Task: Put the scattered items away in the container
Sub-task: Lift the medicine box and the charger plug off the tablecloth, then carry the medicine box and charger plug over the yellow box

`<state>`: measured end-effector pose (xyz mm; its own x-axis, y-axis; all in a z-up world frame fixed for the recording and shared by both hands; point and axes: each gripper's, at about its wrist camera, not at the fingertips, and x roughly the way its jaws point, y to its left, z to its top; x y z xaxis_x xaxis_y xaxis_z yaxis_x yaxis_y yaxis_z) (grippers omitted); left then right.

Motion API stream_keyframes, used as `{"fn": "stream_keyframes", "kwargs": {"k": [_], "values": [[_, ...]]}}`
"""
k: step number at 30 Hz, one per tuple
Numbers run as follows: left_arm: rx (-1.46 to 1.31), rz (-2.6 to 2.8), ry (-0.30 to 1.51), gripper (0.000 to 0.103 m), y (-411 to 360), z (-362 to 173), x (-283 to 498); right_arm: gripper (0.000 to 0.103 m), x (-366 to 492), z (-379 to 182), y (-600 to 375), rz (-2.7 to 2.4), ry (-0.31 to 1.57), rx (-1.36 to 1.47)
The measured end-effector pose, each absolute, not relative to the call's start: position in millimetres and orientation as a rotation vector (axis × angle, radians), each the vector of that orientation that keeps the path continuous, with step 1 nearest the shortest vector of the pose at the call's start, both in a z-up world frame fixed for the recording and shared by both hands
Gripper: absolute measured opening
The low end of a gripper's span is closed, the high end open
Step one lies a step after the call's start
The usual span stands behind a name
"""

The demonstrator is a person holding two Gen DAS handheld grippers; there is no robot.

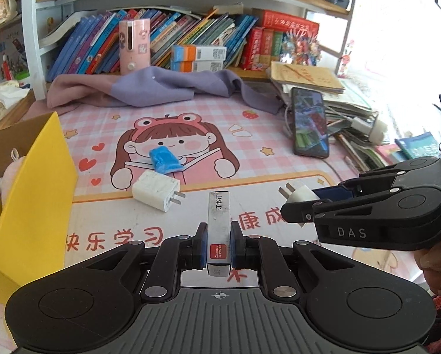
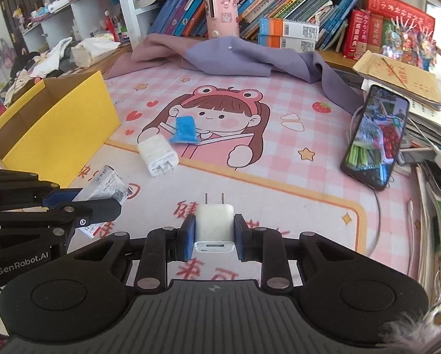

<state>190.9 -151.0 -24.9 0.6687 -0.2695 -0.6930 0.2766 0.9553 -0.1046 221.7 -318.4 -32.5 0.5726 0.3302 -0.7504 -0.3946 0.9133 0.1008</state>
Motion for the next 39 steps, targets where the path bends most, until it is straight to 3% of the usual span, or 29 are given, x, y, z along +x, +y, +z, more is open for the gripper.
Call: {"fn": "stream_keyframes", "kwargs": {"k": [21, 39], "values": [[0.034, -0.430, 0.689, 0.013, -52.0, -5.9, 77.1, 0.025, 78.8, -11.4, -228.1, 0.278, 0.789, -0.057], [-0.058, -0.224, 0.665, 0.013, 65.8, 1.7, 9.9, 0.025, 36.0, -8.1, -107.4, 0.489, 0.777, -0.149]]}}
